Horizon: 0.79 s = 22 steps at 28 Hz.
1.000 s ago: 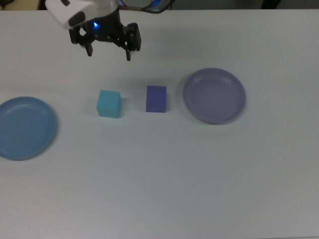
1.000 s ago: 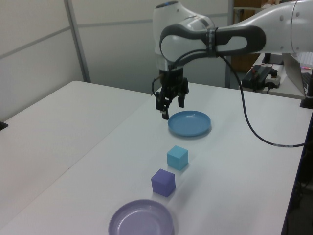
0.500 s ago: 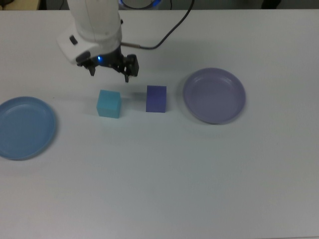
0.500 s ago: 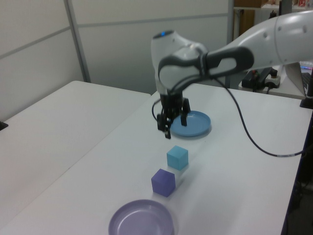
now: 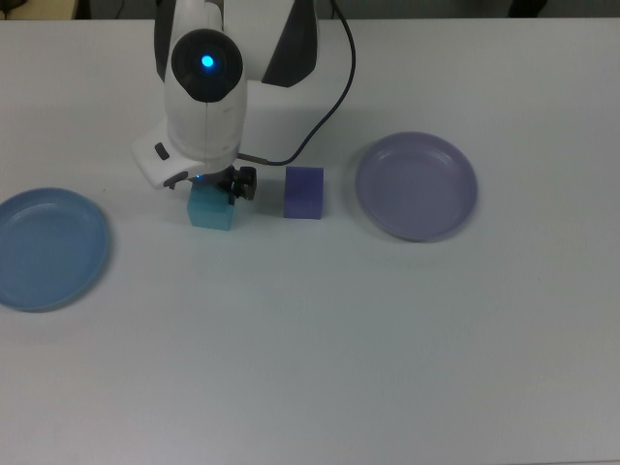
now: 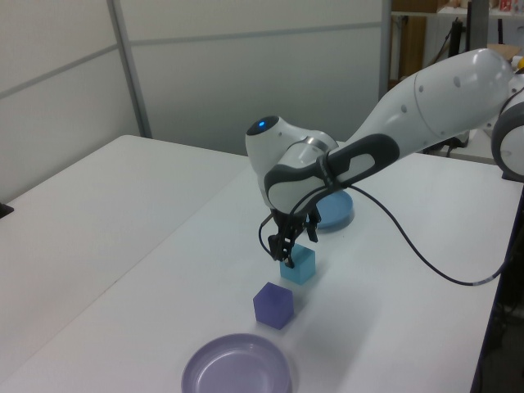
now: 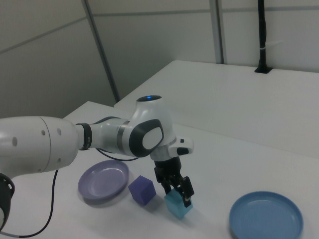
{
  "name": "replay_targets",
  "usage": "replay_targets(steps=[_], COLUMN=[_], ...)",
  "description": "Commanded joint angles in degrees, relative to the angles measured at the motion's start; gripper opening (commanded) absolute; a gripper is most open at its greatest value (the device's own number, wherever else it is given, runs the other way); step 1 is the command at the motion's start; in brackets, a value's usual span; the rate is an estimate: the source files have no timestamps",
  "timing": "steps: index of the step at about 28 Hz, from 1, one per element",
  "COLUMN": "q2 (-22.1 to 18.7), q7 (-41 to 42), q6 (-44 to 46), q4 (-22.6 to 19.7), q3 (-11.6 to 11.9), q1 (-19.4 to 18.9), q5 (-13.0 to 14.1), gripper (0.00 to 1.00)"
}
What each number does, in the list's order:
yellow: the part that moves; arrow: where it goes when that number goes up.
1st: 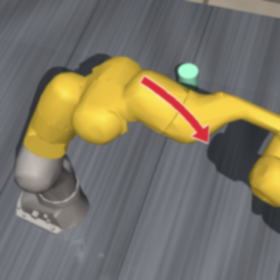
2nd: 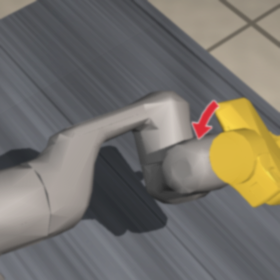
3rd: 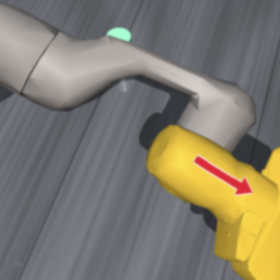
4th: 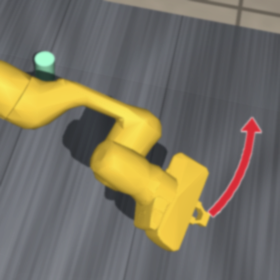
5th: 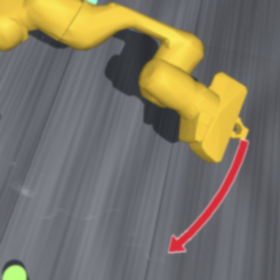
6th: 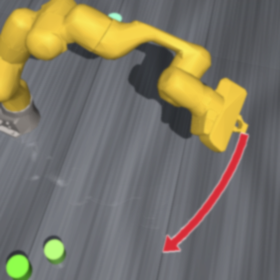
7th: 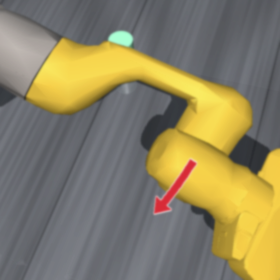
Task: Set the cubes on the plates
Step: 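Lower the gripper onto the light cyan cube and close on it, then lift the cyan cube and carry it over the light blue plate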
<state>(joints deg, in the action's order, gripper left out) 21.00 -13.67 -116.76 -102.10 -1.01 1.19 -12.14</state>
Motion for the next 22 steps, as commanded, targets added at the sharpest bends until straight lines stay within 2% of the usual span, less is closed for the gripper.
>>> replay_targets(steps=[1, 5, 11, 12, 15, 18, 22], q2=[-1.04, -0.96, -0.78, -0.52, 0.10, -0.51, -5.34], q7=[-1.80, -1.80, -1.80, -1.80, -1.80, -1.89, -1.19], q6=[-1.81, -1.81, -2.16, -2.16, -2.16, -1.90, 0.03], q4=[-1.70, -1.79, -2.41, -2.58, -2.85, -2.06, 1.02], q3=[0.14, 0.13, 0.13, 0.13, 0.13, 0.22, 0.93], q1=[-0.75, -0.75, -0.57, -0.66, -0.75, -0.31, 3.28], q5=[-1.48, -1.48, -1.30, -1.31, -1.31, -0.87, 0.97], gripper=[1.00, 1.00, 0.27, 0.22, 0.14, 0.13, 0.13])
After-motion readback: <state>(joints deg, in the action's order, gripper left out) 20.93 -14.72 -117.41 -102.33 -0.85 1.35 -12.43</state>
